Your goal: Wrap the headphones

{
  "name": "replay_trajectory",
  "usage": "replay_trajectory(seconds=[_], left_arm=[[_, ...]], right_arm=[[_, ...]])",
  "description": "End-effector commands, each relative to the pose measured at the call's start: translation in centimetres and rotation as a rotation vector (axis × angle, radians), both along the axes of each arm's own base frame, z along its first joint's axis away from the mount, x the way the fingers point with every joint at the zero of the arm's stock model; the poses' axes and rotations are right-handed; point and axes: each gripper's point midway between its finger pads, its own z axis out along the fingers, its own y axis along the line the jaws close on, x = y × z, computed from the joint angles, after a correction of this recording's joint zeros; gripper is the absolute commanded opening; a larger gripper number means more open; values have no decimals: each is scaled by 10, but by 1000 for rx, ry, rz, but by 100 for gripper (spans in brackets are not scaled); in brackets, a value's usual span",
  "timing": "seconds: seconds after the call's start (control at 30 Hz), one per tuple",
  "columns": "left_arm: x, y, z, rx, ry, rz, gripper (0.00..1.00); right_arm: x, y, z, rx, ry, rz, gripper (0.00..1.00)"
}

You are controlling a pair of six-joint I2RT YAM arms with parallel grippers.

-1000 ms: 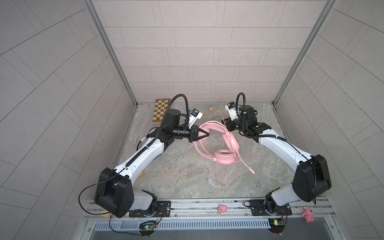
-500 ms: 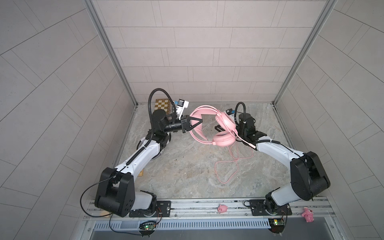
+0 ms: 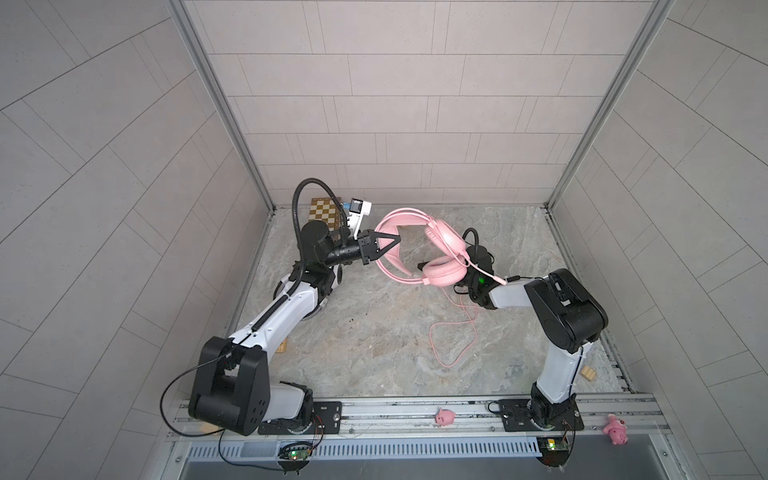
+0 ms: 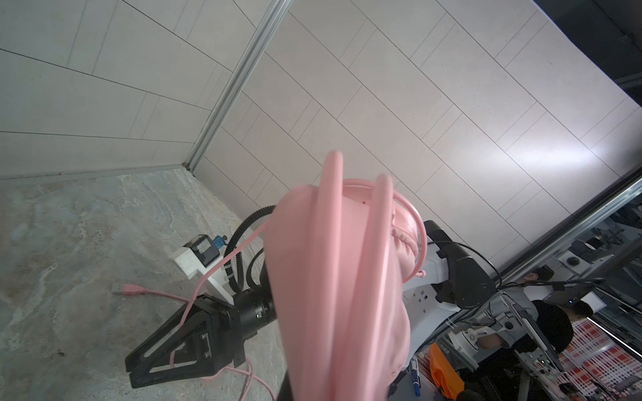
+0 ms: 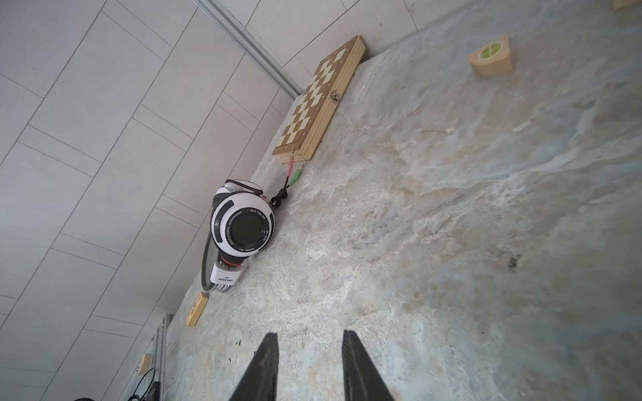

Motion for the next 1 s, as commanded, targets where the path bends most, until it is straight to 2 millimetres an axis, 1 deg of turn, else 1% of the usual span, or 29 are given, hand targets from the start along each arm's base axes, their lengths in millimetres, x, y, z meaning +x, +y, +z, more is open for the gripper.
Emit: replay_trajectory(seconds=[0.0, 0.07, 0.17, 0.23, 0.3, 0.37, 0.5, 0.57, 0.6, 0.63, 0.67, 0.8, 0.87, 0.97], left_arm=[[-6, 14, 36, -42, -154, 78, 0], [-3, 21, 38, -46, -157, 124, 0], [4, 31, 34, -20, -174, 210, 0], [10, 37, 31, -7, -160, 265, 0], [16, 43, 28, 1, -146, 319, 0], [22, 50, 24, 10, -133, 382, 0], [27, 67, 23, 23, -165, 514, 0], [29, 78, 23, 36, -183, 592, 0], [31, 84, 19, 49, -178, 630, 0], [33, 91, 17, 60, -180, 675, 0], [35, 97, 16, 69, -177, 718, 0], [39, 117, 10, 101, -170, 843, 0], [41, 124, 7, 116, -169, 887, 0], [43, 130, 4, 137, -163, 919, 0]], right_arm=[[-14, 16, 8, 66, -30, 41, 31], [-25, 22, -4, 49, -12, 54, 29], [-39, 30, -16, 43, 8, 81, 25], [-46, 34, -20, 48, 19, 98, 21], [-51, 34, -22, 47, 27, 96, 15], [-55, 37, -20, 57, 31, 102, 12], [-70, 49, -17, 67, 38, 133, 10], [-79, 54, -16, 63, 39, 145, 10], [-82, 56, -15, 62, 39, 148, 10], [-86, 58, -10, 67, 31, 154, 10], [-94, 58, -14, 60, 43, 162, 10], [-117, 64, -9, 28, 49, 201, 10], [-130, 69, -2, -3, 40, 230, 11], [-147, 77, 9, -73, 13, 273, 11]])
